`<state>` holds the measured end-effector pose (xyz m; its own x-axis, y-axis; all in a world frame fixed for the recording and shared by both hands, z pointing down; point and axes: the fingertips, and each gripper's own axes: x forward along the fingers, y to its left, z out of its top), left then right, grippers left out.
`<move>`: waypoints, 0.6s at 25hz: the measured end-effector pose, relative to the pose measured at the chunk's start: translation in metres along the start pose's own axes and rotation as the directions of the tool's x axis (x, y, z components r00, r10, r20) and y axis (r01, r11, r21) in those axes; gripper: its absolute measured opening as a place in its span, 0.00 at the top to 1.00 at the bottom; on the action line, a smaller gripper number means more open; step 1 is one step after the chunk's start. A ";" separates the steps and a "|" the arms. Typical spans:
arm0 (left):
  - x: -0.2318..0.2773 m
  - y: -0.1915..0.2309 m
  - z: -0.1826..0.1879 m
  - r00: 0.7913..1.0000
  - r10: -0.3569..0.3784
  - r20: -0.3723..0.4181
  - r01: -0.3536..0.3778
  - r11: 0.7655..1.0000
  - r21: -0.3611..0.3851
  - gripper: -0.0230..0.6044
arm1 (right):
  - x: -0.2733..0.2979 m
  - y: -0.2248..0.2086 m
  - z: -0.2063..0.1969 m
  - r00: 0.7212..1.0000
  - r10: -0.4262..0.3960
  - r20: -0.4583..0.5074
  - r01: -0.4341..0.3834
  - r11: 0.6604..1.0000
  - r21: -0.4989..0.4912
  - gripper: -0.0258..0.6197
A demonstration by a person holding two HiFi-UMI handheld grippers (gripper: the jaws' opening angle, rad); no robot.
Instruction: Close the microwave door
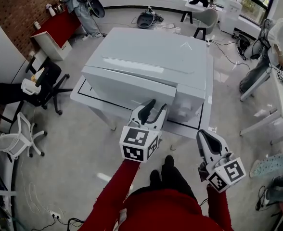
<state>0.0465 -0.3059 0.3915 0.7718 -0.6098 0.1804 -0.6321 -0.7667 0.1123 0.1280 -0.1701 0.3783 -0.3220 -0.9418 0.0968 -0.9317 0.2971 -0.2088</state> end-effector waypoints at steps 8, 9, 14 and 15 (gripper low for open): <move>0.000 0.001 0.000 1.000 0.004 -0.008 -0.004 1.000 0.007 0.72 | 0.011 -0.010 0.009 1.000 0.004 0.005 -0.004 0.999 -0.036 0.94; 0.000 0.002 0.000 1.000 0.007 -0.009 -0.007 1.000 0.011 0.73 | 0.013 -0.010 0.011 1.000 0.008 0.008 -0.008 0.999 -0.038 0.94; 0.001 0.004 0.002 1.000 0.021 -0.004 -0.021 1.000 0.022 0.76 | 0.018 -0.008 0.014 1.000 0.022 0.020 -0.021 0.999 -0.035 0.94; 0.002 0.004 0.002 1.000 0.021 -0.006 -0.021 1.000 0.022 0.76 | 0.018 -0.008 0.013 1.000 0.024 0.018 -0.023 0.999 -0.033 0.94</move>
<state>0.0455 -0.3109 0.3902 0.7578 -0.6247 0.1883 -0.6465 -0.7579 0.0872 0.1321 -0.1919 0.3696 -0.3410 -0.9371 0.0747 -0.9290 0.3238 -0.1791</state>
